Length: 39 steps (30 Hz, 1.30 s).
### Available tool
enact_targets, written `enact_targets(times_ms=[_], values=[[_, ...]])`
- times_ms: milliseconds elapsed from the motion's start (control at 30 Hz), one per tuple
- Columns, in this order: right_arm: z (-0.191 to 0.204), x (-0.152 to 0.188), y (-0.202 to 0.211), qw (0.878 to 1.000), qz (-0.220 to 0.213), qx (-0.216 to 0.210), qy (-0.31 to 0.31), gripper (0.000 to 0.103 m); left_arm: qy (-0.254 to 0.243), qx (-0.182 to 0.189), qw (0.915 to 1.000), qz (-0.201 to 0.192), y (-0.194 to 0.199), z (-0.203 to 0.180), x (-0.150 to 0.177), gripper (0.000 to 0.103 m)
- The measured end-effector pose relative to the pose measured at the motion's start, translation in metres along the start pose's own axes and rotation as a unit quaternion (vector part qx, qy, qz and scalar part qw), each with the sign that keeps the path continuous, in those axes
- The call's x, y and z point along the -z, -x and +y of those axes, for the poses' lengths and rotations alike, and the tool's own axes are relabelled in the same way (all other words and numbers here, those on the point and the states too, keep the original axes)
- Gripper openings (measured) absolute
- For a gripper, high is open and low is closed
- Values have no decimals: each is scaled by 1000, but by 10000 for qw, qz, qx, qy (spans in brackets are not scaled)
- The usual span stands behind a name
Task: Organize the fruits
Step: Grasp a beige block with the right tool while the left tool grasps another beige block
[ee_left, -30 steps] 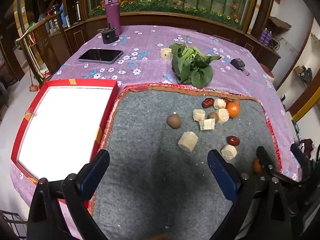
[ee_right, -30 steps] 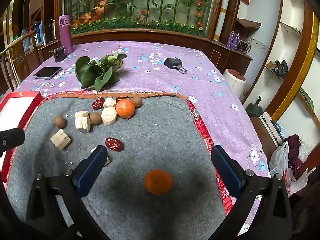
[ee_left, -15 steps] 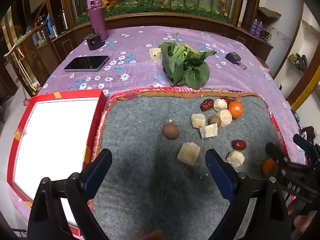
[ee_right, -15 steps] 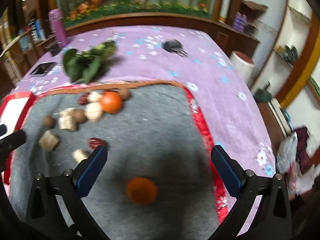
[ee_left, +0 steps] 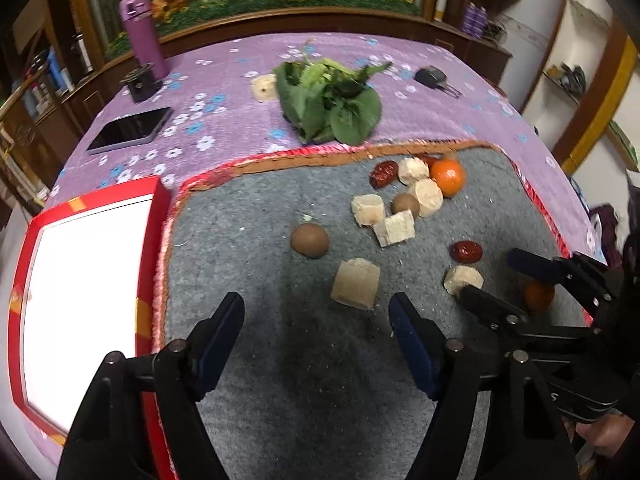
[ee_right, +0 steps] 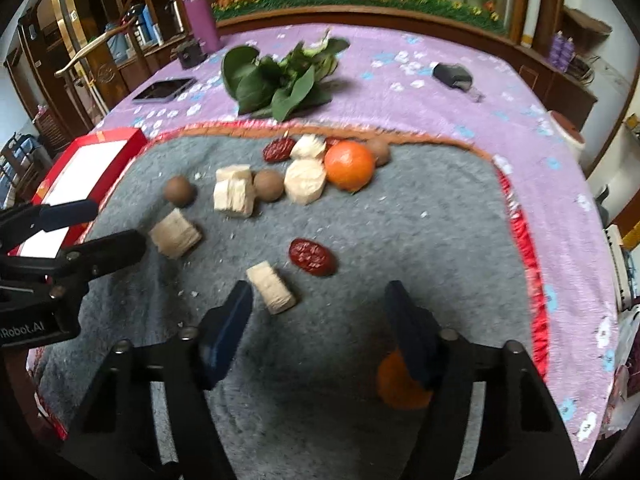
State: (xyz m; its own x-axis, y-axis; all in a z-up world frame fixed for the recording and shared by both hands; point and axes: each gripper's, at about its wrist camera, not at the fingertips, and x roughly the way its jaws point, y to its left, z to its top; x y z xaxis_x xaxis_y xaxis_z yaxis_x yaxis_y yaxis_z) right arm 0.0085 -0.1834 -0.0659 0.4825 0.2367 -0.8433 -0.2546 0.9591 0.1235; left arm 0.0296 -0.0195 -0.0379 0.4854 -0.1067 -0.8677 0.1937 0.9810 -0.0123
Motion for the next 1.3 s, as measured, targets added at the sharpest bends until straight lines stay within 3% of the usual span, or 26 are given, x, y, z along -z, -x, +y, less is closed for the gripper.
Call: enact_targets(times_ms=[267, 400, 500, 600, 967, 1133, 1300], values=[[9, -1, -11, 9997, 168, -13, 178, 64, -200, 294, 9990, 255, -15, 1, -4, 72], [12, -4, -13, 9993, 236, 104, 288, 56, -321, 411, 9975, 472, -25, -1, -3, 55], [15, -7, -13, 9989, 285, 39, 360, 42, -451, 432, 9962, 610, -30, -3, -2, 44], [20, -8, -14, 9986, 316, 42, 418, 35, -522, 396, 9955, 689, -33, -5, 0, 43], [19, -9, -14, 9987, 309, 22, 394, 35, -456, 485, 9956, 666, -39, -7, -10, 43], [18, -8, -14, 9990, 277, 17, 349, 35, -634, 371, 9954, 619, -40, -11, -11, 28], [17, -7, -12, 9991, 294, -142, 284, 23, -706, 284, 9956, 553, -39, -15, -13, 28]])
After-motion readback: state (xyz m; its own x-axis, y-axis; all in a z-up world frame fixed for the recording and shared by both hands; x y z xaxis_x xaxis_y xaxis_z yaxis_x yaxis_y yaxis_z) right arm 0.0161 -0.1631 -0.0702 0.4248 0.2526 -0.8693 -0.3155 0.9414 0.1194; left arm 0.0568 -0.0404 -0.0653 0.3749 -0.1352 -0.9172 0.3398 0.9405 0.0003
